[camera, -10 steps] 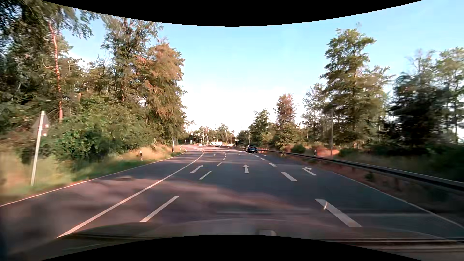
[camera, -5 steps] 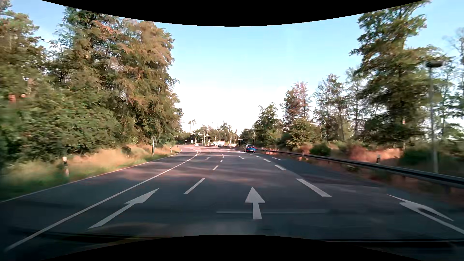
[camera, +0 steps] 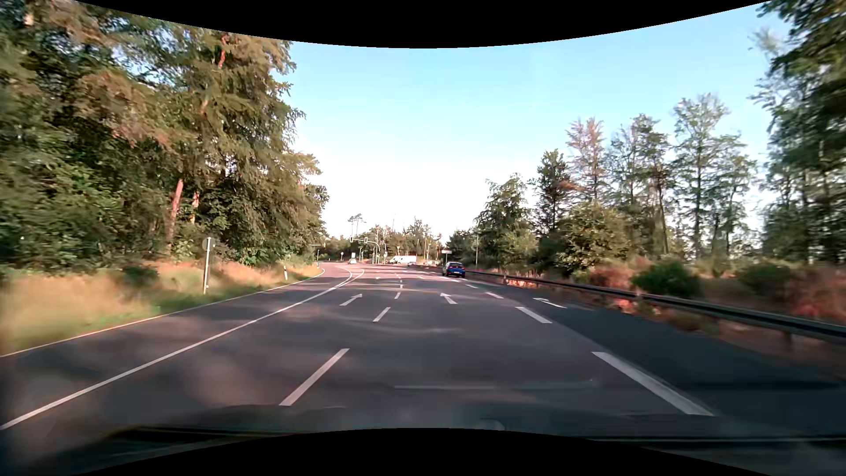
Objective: Follow the waypoints while adhering to traffic rules and regulations
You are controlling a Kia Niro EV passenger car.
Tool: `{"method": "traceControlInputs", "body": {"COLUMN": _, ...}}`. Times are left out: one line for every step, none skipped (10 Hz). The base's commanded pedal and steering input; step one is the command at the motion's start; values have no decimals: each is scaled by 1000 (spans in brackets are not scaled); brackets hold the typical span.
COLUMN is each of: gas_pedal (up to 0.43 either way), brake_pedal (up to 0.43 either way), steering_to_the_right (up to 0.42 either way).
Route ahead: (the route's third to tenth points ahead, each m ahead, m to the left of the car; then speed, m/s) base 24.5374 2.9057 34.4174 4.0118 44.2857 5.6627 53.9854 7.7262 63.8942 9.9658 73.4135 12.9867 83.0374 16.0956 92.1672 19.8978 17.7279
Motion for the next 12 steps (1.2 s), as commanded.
{"method": "traceControlInputs", "body": {"gas_pedal": 87, "brake_pedal": 0, "steering_to_the_right": -18}}
{"method": "traceControlInputs", "body": {"gas_pedal": 87, "brake_pedal": 0, "steering_to_the_right": -19}}
{"method": "traceControlInputs", "body": {"gas_pedal": 87, "brake_pedal": 0, "steering_to_the_right": -21}}
{"method": "traceControlInputs", "body": {"gas_pedal": 87, "brake_pedal": 0, "steering_to_the_right": -23}}
{"method": "traceControlInputs", "body": {"gas_pedal": 87, "brake_pedal": 0, "steering_to_the_right": -24}}
{"method": "traceControlInputs", "body": {"gas_pedal": 87, "brake_pedal": 0, "steering_to_the_right": -24}}
{"method": "traceControlInputs", "body": {"gas_pedal": 87, "brake_pedal": 0, "steering_to_the_right": -24}}
{"method": "traceControlInputs", "body": {"gas_pedal": 87, "brake_pedal": 0, "steering_to_the_right": -24}}
{"method": "traceControlInputs", "body": {"gas_pedal": 87, "brake_pedal": 0, "steering_to_the_right": -24}}
{"method": "traceControlInputs", "body": {"gas_pedal": 87, "brake_pedal": 0, "steering_to_the_right": -24}}
{"method": "traceControlInputs", "body": {"gas_pedal": 87, "brake_pedal": 0, "steering_to_the_right": -23}}
{"method": "traceControlInputs", "body": {"gas_pedal": 87, "brake_pedal": 0, "steering_to_the_right": -22}}
